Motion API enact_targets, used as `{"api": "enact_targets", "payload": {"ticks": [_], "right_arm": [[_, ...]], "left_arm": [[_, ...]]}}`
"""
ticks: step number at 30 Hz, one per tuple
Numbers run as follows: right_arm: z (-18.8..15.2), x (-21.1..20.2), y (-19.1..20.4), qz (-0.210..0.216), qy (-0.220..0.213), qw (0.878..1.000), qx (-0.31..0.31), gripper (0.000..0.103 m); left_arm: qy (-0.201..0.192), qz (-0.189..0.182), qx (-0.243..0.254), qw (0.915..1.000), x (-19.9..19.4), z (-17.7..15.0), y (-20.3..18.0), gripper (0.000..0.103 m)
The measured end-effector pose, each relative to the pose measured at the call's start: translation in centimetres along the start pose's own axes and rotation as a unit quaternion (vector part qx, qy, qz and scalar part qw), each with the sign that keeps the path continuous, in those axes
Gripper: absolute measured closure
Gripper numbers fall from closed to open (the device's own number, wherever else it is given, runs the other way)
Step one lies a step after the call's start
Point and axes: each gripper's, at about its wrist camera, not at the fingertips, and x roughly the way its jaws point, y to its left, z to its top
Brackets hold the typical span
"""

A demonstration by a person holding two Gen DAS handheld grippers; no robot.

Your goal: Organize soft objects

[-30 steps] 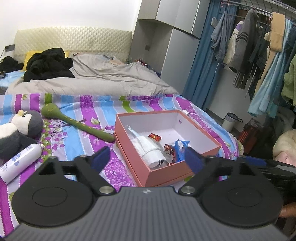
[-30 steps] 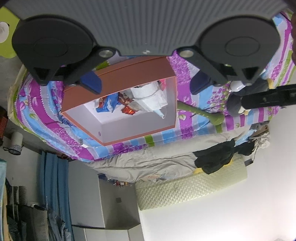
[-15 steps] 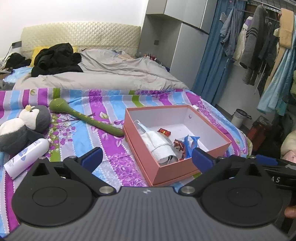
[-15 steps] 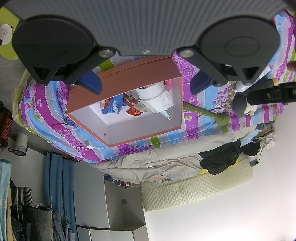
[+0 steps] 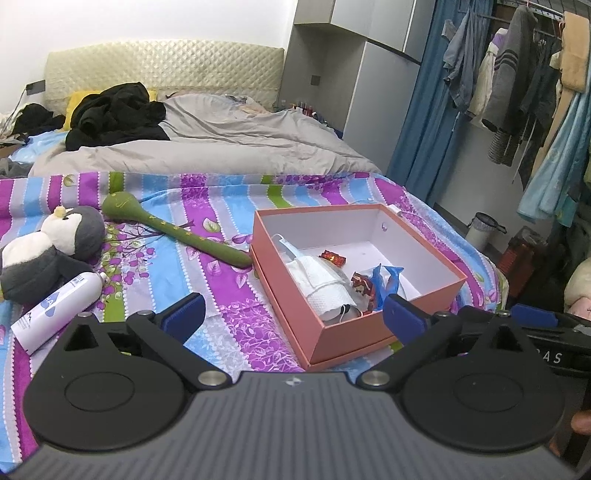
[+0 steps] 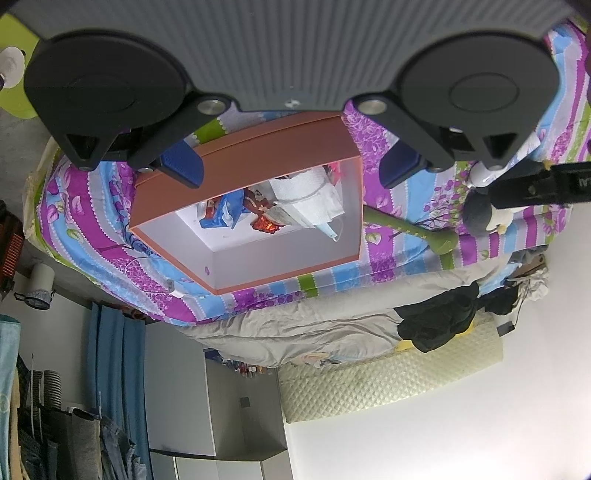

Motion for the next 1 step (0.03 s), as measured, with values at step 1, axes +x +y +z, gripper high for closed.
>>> {"api": "enact_targets", "payload": {"ticks": [1], "right_arm": [[0.00,0.00,0.01,0.000,0.000,1.000,0.000,0.000]], "left_arm": [[0.000,0.000,0.000,1.0000,-0.03,-0.02,0.02,0.000]]}}
